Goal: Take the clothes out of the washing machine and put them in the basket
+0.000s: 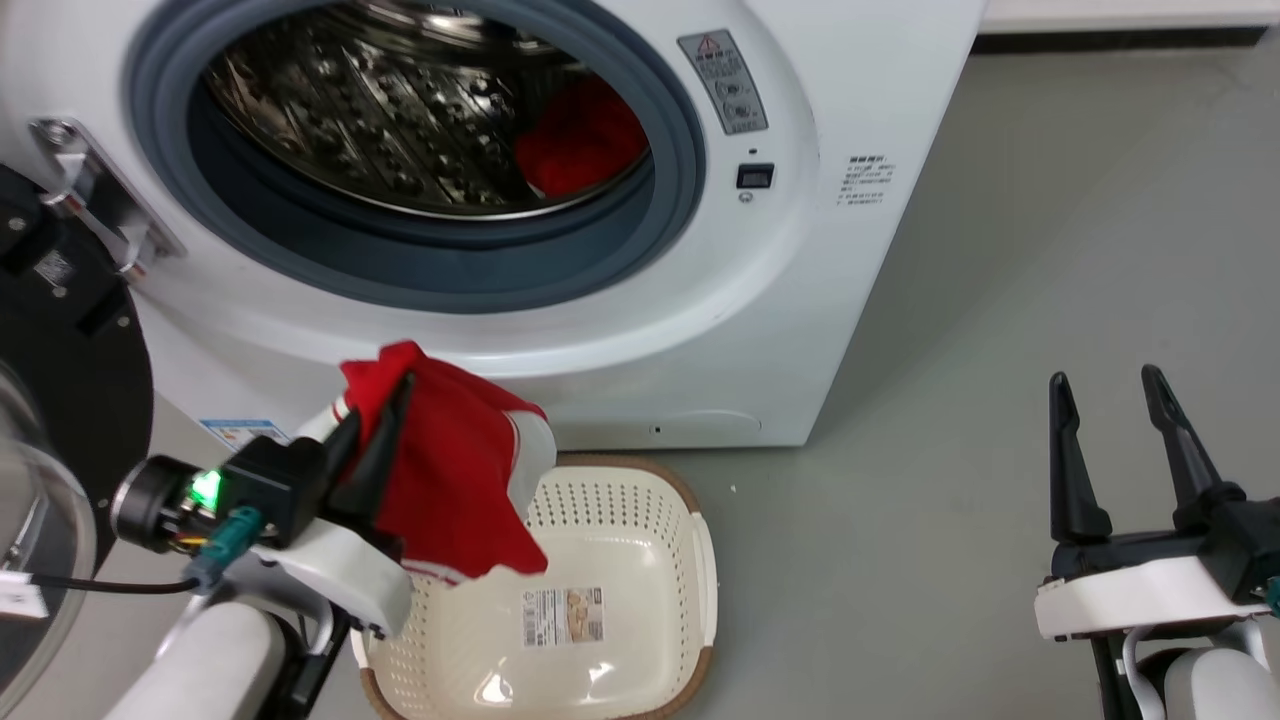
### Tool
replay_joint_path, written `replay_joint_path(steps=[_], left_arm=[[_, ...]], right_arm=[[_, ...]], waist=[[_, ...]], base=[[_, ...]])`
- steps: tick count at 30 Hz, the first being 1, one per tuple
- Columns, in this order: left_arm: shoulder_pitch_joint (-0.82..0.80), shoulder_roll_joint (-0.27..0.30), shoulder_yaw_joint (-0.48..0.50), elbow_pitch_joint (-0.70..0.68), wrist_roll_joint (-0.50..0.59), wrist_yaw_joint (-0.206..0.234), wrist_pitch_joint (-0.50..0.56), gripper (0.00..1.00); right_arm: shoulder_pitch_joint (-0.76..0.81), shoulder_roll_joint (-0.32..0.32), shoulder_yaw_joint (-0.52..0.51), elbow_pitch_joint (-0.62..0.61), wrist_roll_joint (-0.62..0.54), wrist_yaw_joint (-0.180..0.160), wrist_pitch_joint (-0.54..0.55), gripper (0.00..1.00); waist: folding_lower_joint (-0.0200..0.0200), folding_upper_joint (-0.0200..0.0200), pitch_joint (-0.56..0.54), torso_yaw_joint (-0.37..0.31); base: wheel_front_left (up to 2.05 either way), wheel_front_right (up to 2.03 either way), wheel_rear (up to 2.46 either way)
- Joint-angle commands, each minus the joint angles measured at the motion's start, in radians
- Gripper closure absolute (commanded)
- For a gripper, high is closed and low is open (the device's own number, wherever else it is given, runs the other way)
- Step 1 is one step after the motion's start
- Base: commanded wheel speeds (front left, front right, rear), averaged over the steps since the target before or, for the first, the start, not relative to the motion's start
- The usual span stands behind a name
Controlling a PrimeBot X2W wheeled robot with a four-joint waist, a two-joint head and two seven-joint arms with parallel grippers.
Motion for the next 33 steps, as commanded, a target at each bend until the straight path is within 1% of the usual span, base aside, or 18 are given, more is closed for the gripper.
replay_joint_path(steps=[1,5,9,13,18,25,33], left_arm=[[0.009,-0.013,-0.012,0.018,0.001,-0.009,-0.001,1.0],[-0.017,-0.031,-0.072,0.108,0.027,-0.05,0.007,1.0],[-0.065,-0.067,-0.133,0.204,0.056,-0.085,0.04,1.0],[-0.129,-0.092,-0.178,0.322,0.082,-0.13,0.053,1.0],[-0.215,-0.117,-0.218,0.489,0.112,-0.165,0.063,1.0],[-0.33,-0.143,-0.233,0.735,0.113,-0.192,0.044,1.0],[-0.442,-0.169,-0.229,0.96,0.091,-0.205,0.008,1.0]], right_arm=[[-0.018,0.001,-0.002,-0.005,-0.001,-0.001,-0.002,0.0],[-0.047,0.001,0.0,-0.014,-0.004,-0.001,-0.002,0.0],[-0.08,0.001,0.0,-0.021,-0.005,-0.001,-0.002,0.0],[-0.12,0.001,0.007,-0.031,-0.001,-0.001,-0.002,0.0],[-0.161,0.001,0.013,-0.047,0.012,-0.001,-0.002,0.0],[-0.184,0.001,0.016,-0.057,0.035,-0.001,-0.002,0.0],[-0.199,0.001,0.025,-0.072,0.066,-0.001,-0.002,0.0]], waist=[[0.0,-0.0001,0.04,-0.008],[0.0,-0.0001,0.108,-0.021],[0.0,-0.0001,0.184,-0.04],[0.0,-0.0001,0.266,-0.074],[0.0,-0.0001,0.365,-0.125],[0.0,-0.0001,0.476,-0.19],[0.0,-0.0001,0.566,-0.243]], base=[[0.0,0.0,0.0],[0.0,0.0,0.0],[0.0,0.0,0.0],[0.0,0.0,0.0],[0.0,0.0,0.0],[0.0,0.0,0.0],[0.0,0.0,0.0]])
